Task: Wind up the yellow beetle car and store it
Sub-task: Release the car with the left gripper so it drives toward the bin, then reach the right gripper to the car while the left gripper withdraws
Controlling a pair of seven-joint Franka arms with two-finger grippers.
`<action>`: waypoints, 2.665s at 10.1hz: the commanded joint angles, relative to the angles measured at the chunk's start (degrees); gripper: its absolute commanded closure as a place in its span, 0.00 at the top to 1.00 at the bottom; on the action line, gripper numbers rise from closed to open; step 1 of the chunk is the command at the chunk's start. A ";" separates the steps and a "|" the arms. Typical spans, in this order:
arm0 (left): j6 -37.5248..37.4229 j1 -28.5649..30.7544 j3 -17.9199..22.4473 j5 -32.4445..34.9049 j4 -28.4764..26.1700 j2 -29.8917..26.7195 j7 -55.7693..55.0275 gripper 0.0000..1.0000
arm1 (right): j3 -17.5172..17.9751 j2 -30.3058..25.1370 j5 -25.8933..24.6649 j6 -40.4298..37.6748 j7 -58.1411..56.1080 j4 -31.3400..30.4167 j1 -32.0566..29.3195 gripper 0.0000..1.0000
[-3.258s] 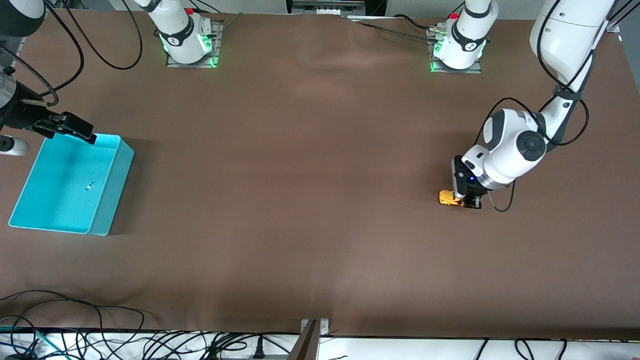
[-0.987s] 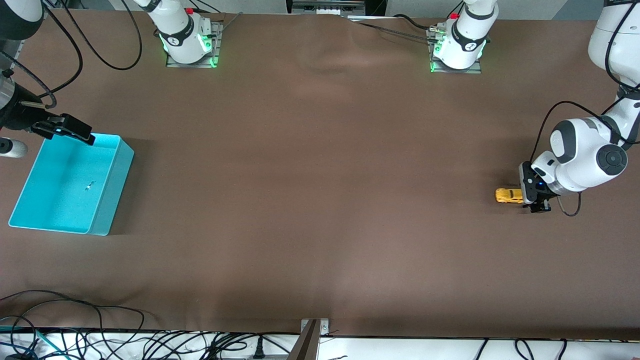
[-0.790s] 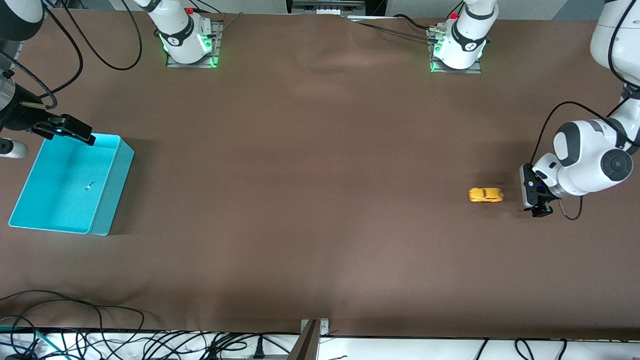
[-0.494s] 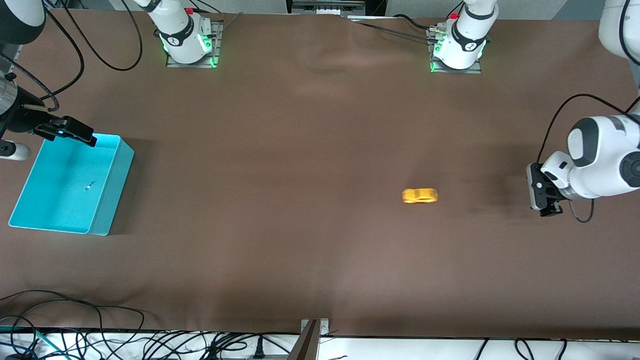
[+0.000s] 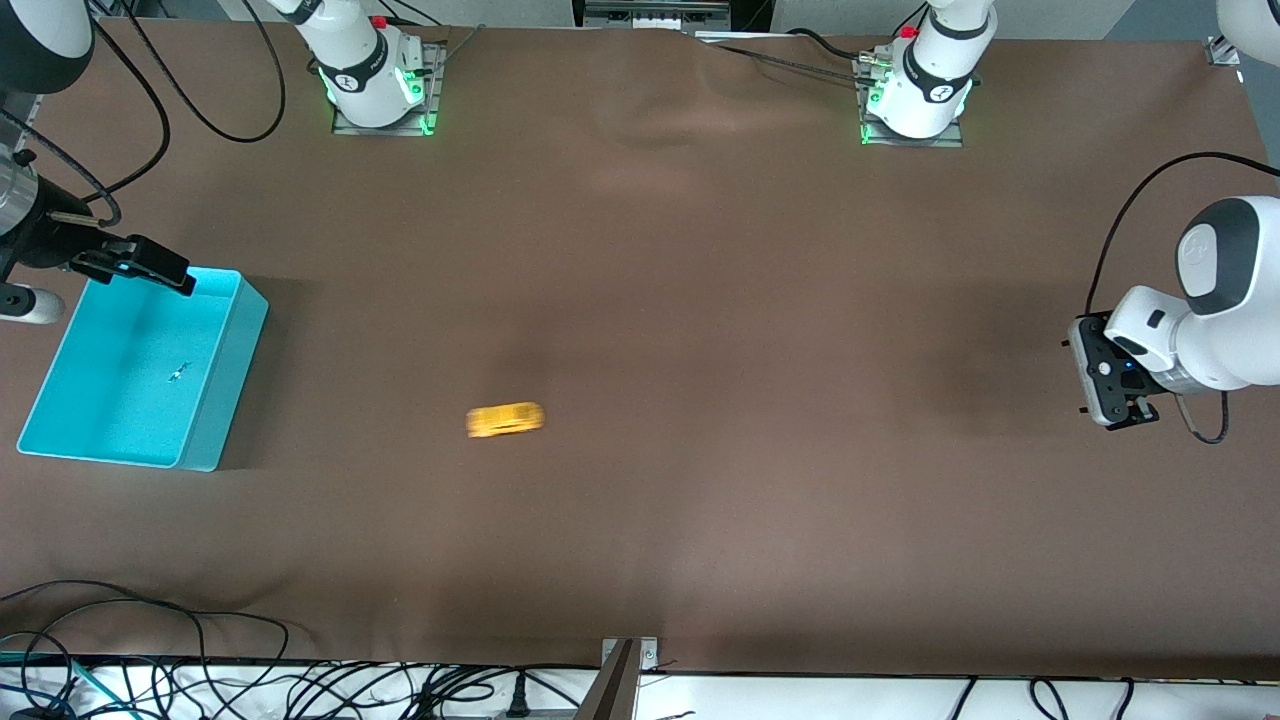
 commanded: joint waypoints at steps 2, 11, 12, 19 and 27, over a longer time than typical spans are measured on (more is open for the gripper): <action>-1.84 -0.27 -0.71 -0.95 0.82 0.23 -1.36 1.00 | -0.02 1.71 0.15 0.46 -0.63 2.05 -0.10 1.00; -6.92 -1.07 -0.80 -1.21 1.26 -5.47 -16.42 1.00 | 0.42 11.27 0.14 7.31 -30.37 1.79 0.60 1.00; -8.42 -1.07 -0.97 -1.38 2.56 -6.36 -22.05 1.00 | 0.42 13.12 0.14 9.06 -36.34 1.70 0.60 1.00; -22.67 -7.61 0.83 -5.78 13.31 -13.81 -57.82 1.00 | 0.33 26.57 0.41 24.00 -65.99 1.79 0.60 1.00; -22.32 -25.77 18.71 -8.85 2.22 -27.73 -73.17 1.00 | -0.02 32.91 0.67 34.91 -84.73 2.14 -5.02 1.00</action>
